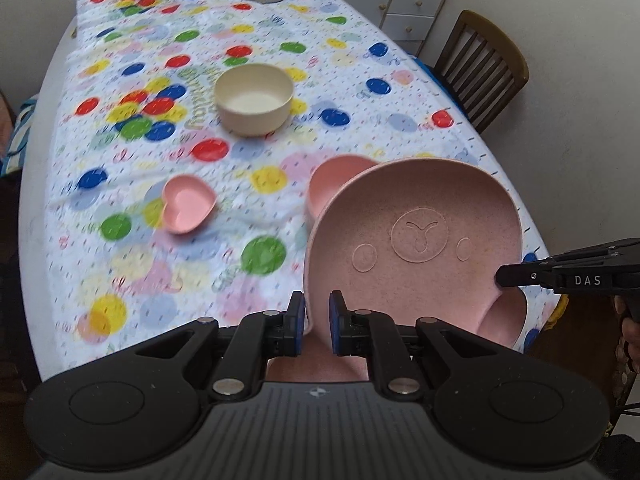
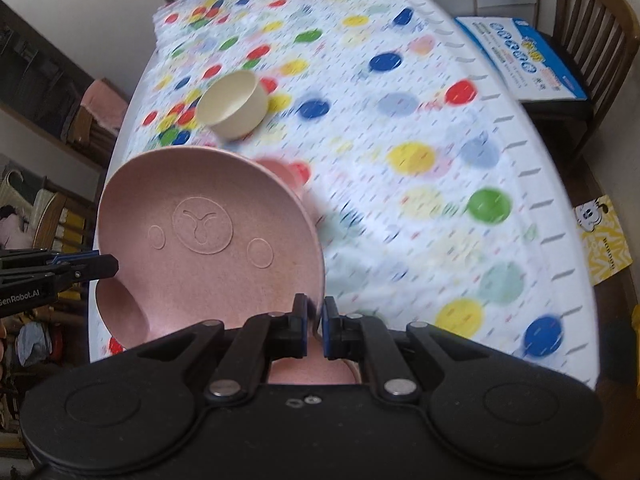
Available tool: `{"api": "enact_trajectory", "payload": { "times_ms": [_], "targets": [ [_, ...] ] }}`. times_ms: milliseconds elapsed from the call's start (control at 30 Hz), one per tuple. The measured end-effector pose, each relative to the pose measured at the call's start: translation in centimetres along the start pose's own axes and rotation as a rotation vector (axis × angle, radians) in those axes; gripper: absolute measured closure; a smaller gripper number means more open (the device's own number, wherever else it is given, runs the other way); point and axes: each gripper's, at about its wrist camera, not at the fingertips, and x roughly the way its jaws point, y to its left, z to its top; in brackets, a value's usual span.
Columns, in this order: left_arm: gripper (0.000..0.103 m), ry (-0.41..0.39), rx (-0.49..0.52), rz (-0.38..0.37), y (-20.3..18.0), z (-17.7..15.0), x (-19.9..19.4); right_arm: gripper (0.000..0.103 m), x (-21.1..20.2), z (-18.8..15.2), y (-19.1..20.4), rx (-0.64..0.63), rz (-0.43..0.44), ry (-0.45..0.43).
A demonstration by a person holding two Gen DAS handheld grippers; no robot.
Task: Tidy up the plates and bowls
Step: 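Lift the bear plate with both grippers and carry it to the white plates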
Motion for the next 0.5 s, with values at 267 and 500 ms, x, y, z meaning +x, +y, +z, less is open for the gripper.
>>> {"api": "enact_trajectory", "payload": {
  "times_ms": [267, 500],
  "targets": [
    [0.091, 0.027, -0.060, -0.005, 3.6, -5.4, -0.9, 0.097, 1.8, -3.7, 4.2, -0.035, -0.006, 0.058],
    [0.091, 0.070, -0.115, 0.008, 6.1, -9.1, -0.6, 0.097, 3.8, -5.7, 7.4, -0.070, -0.016, 0.112]
  ]
}}
